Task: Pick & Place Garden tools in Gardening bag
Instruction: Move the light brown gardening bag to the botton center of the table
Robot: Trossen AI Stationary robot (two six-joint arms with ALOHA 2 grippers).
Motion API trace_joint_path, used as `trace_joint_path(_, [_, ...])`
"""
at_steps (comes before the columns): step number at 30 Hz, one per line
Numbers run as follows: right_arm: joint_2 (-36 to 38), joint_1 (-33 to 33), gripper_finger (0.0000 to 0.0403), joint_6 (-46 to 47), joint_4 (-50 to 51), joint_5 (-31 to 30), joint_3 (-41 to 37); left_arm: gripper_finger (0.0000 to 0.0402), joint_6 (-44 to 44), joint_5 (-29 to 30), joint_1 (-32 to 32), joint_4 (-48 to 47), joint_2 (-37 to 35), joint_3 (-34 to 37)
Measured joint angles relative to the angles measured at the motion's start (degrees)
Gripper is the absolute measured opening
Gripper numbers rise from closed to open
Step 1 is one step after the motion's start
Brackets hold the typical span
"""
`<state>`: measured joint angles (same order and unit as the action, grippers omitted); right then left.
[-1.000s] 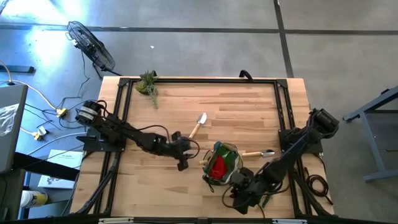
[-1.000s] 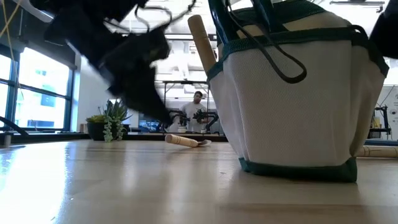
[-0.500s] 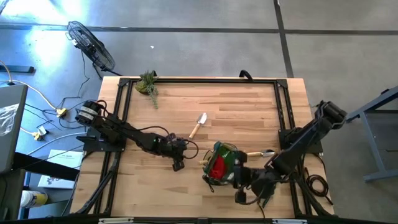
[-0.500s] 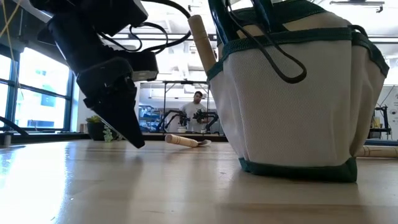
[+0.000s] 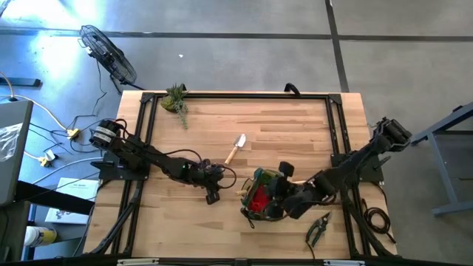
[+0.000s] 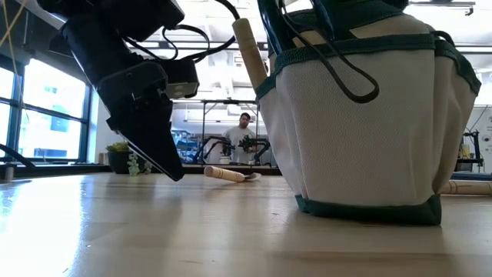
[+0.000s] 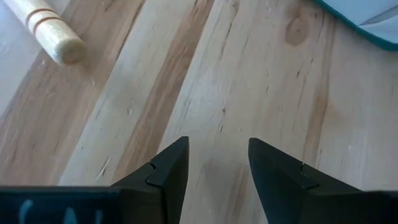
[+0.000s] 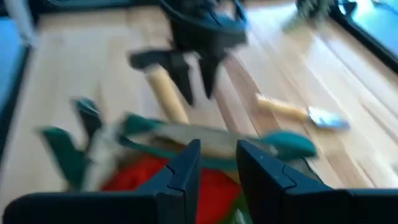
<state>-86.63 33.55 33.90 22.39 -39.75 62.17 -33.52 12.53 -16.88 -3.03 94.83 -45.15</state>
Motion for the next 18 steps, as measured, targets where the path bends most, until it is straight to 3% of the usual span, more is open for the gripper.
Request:
trace_joint_path(9, [0.0, -4.6, 0.0093, 18.3, 15.0, 5.4, 0.0, 0.0161, 0.2, 0.0, 0.0, 0.0, 0.0, 0.0])
trace_joint_path(18, [0.0, -5.4, 0.0093, 33.0, 20.2, 19.6, 0.0, 0.0161, 0.2, 0.0, 0.0, 0.0, 0.0, 0.0])
